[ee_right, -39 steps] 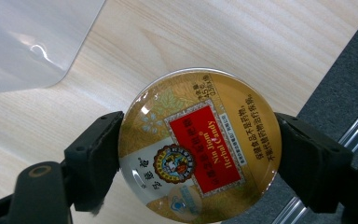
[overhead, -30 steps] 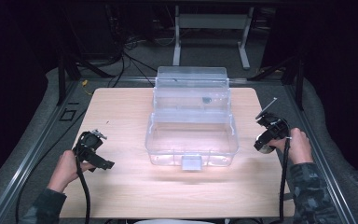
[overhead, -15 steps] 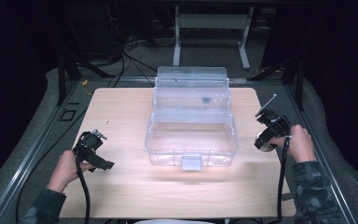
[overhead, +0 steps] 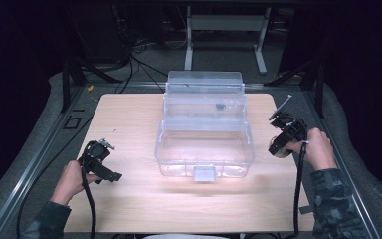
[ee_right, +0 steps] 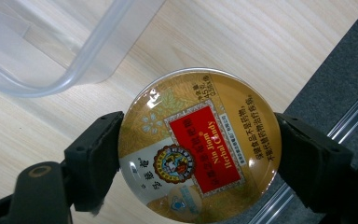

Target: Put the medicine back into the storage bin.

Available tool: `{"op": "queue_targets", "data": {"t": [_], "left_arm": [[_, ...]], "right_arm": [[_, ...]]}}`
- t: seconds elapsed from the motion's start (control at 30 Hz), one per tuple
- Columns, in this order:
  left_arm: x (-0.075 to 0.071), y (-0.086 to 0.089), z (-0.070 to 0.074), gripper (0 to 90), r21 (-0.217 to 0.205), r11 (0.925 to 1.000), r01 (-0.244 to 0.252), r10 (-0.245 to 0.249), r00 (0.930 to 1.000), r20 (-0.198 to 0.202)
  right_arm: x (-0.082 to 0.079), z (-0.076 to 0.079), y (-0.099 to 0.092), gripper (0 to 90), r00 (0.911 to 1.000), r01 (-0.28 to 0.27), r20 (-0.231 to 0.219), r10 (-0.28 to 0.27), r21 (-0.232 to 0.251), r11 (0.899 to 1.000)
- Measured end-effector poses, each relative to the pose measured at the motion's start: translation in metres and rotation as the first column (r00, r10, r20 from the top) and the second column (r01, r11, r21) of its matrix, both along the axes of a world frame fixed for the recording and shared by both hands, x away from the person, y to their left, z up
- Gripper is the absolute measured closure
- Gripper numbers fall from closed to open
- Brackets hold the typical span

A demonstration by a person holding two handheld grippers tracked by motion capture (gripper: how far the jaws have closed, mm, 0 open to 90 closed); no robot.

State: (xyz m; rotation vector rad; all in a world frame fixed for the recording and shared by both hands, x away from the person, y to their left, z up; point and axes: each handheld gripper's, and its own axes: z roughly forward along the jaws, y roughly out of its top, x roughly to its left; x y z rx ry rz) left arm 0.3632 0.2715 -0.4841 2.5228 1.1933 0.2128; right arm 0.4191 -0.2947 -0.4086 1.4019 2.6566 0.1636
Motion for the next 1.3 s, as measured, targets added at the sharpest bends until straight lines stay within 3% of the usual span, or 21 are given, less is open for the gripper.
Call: {"op": "queue_targets", "data": {"t": [0.73, 0.83, 0.87, 1.17, 1.3], "left_arm": [[-0.001, 0.001, -0.001, 1.7, -0.008, 1.0000, -0.001, 0.001, 1.0000, 0.000], [-0.002, 0.001, -0.002, 1.6, -0.007, 1.0000, 0.002, -0.002, 1.0000, -0.003], [-0.002, 0.001, -0.002, 1.6, -0.006, 1.0000, 0.003, -0.003, 1.0000, -0.005], [-0.002, 0.002, -0.005, 1.4, -0.013, 0.9999, 0.002, -0.002, 1.0000, -0.005], [-0.003, 0.003, -0.007, 1.4, -0.015, 0.9999, -0.001, 0.001, 1.0000, -0.008]], "right_arm": [[0.001, 0.020, 0.034, 19.8, 0.9958, -0.083, 0.038, 0.083, -0.008, 0.997], [0.000, 0.021, 0.040, 19.8, 0.9944, -0.094, 0.048, 0.094, -0.012, 0.996], [0.001, 0.020, 0.041, 19.8, 0.9940, -0.103, 0.039, 0.102, 0.013, 0.995], [0.003, 0.020, 0.060, 19.8, 0.9896, -0.139, 0.038, 0.139, -0.001, 0.990], [0.004, 0.018, 0.065, 19.8, 0.9877, -0.152, 0.038, 0.151, 0.022, 0.988]]}}
